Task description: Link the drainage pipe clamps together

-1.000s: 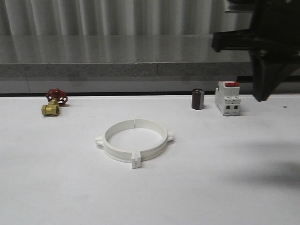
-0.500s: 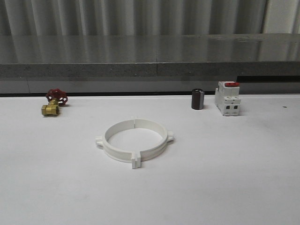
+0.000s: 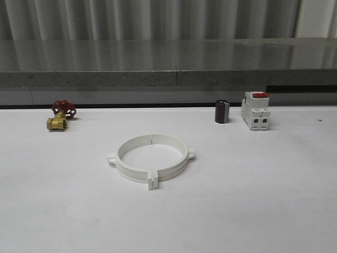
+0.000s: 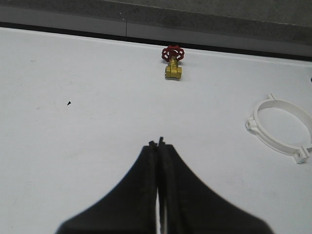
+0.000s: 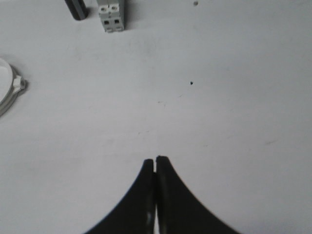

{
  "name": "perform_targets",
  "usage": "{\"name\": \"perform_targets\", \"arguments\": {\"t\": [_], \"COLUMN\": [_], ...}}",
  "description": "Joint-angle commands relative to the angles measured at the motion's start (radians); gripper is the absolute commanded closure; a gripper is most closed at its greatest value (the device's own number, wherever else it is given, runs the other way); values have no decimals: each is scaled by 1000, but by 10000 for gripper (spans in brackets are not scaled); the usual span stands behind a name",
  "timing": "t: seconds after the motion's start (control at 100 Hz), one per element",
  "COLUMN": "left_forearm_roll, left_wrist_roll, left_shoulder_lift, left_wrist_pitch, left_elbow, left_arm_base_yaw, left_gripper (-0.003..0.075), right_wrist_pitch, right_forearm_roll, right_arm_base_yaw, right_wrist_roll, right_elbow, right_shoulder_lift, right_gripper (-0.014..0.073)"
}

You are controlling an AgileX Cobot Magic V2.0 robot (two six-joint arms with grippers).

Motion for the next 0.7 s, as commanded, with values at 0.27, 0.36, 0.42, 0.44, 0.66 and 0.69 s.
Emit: {"name": "perform_targets", "arguments": {"t": [0.27,0.36,0.42,0.44,0.66,0.69], "left_forearm_roll": [8,8,8,8,8,8], "left_wrist_roll": [-1,-1,-1,-1,-1,-1], "left_shoulder_lift": [11,11,11,11,11,11], "left_wrist_pitch": [-75,-75,-75,-75,-75,-75], "left_elbow": [-27,-27,-27,-27,-27,-27], "left_arm_base_yaw": [0,0,0,0,0,0], "left_gripper": [740,740,740,740,740,740], "right_wrist_pitch": [-194,-196,-211,-223,-559,-610], "right_forearm_roll": [-107,-139,-148,-153,-153,-120], "right_arm_base_yaw": [-8,-8,-8,-8,-82,-94], "right_wrist_roll": [5,6,6,6,-26,-57], "right_elbow": [102,127,152,164,326,354], "right_shoulder_lift": [-281,-334,-370,-381,-427,-427], "right_gripper": [660,660,660,660,660,660]}}
